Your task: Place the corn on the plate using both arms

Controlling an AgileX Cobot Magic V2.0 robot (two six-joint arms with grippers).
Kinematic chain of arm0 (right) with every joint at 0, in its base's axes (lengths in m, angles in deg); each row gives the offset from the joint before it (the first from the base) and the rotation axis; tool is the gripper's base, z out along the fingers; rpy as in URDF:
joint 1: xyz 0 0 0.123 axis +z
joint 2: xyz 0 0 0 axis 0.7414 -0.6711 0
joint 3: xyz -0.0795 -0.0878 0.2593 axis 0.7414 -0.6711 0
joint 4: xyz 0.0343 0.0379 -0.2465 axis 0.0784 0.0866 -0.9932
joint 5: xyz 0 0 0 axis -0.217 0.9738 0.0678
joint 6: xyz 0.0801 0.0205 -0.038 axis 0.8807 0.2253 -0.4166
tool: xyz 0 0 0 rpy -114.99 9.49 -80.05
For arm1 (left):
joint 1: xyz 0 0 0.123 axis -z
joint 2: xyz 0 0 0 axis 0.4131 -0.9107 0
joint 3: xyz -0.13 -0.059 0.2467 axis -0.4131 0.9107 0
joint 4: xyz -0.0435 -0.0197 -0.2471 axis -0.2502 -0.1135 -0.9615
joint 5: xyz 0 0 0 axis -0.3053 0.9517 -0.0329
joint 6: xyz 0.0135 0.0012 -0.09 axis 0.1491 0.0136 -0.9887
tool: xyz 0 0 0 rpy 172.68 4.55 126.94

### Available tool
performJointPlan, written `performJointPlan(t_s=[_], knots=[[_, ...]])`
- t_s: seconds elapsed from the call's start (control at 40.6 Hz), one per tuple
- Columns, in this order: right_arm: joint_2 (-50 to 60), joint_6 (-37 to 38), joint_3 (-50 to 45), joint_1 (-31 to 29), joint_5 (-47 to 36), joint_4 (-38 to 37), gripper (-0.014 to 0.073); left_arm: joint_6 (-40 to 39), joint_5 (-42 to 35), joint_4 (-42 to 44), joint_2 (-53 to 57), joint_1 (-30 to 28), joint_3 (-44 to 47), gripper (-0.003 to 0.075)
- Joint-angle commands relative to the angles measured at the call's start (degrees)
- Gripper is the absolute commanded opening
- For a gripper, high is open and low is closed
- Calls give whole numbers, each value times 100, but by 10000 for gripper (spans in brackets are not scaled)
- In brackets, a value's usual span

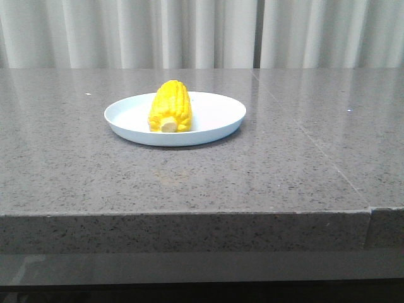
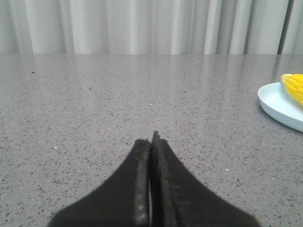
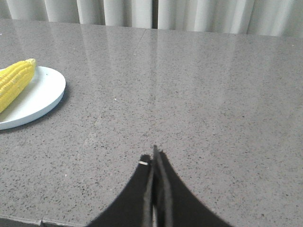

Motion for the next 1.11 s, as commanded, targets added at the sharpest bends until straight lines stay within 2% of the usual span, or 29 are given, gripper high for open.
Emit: performJointPlan(t_s=[0.0,0.123,0.394,0.64,0.739,1.084], knots=[[-53,3,73,-38,-534,-71,-39,-8,-524,-16,112,-30,23,-20],[-42,-9,-288,-119,-1095,-71,-39,-8,-524,-16,112,-30,23,-20],[244,-9,-1481,-722,-2103,-31,-39,-8,-524,-16,112,-30,23,-20],[951,-9,-2229,-913,-2112,36,-39,-8,-524,-16,112,-30,23,-20],[1198,-9,-2241,-913,-1854,43,-39,-8,-524,-16,112,-30,23,-20],[1189,-9,-2241,-913,-1833,43,-39,-8,-524,-16,107,-30,23,-20]])
